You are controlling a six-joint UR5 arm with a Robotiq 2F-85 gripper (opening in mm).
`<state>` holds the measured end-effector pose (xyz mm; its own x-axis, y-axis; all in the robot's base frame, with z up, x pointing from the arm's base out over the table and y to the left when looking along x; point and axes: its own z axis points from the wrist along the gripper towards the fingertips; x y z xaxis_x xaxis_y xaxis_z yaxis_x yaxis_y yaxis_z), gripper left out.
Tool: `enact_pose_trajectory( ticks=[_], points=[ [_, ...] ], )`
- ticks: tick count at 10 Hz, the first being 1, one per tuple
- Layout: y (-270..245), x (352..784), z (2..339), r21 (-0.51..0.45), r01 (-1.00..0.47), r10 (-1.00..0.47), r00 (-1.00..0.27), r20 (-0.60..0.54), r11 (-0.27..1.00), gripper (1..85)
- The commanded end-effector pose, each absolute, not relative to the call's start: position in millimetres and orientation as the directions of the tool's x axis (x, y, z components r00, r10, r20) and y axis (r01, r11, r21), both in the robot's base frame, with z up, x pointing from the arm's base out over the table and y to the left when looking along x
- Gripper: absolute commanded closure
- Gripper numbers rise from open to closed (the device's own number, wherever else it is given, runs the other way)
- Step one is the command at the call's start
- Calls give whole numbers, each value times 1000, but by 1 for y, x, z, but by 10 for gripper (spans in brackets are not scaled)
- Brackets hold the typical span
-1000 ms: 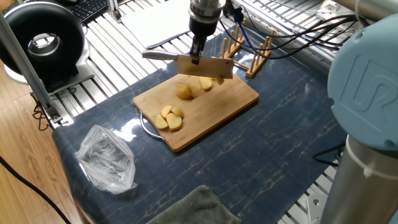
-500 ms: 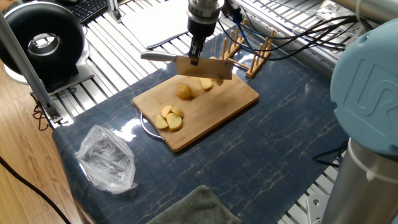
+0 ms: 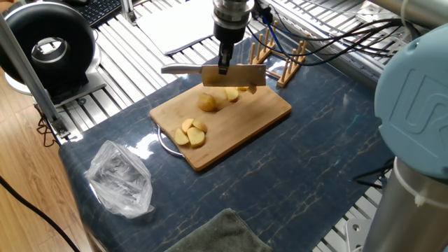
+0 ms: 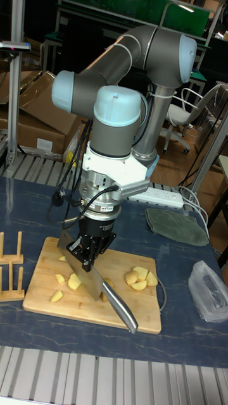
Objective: Chop the potatoes
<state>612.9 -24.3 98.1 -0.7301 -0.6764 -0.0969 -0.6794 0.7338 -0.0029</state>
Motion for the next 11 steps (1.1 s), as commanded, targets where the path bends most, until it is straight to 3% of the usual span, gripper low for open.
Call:
enact_pose_trajectory(
  ticks=[1, 11],
  points=[
    [-21, 604, 100, 22, -698, -693, -714, -102, 716, 847],
    [-24, 612, 92, 14, -731, -725, -678, -124, 682, 847]
  ],
)
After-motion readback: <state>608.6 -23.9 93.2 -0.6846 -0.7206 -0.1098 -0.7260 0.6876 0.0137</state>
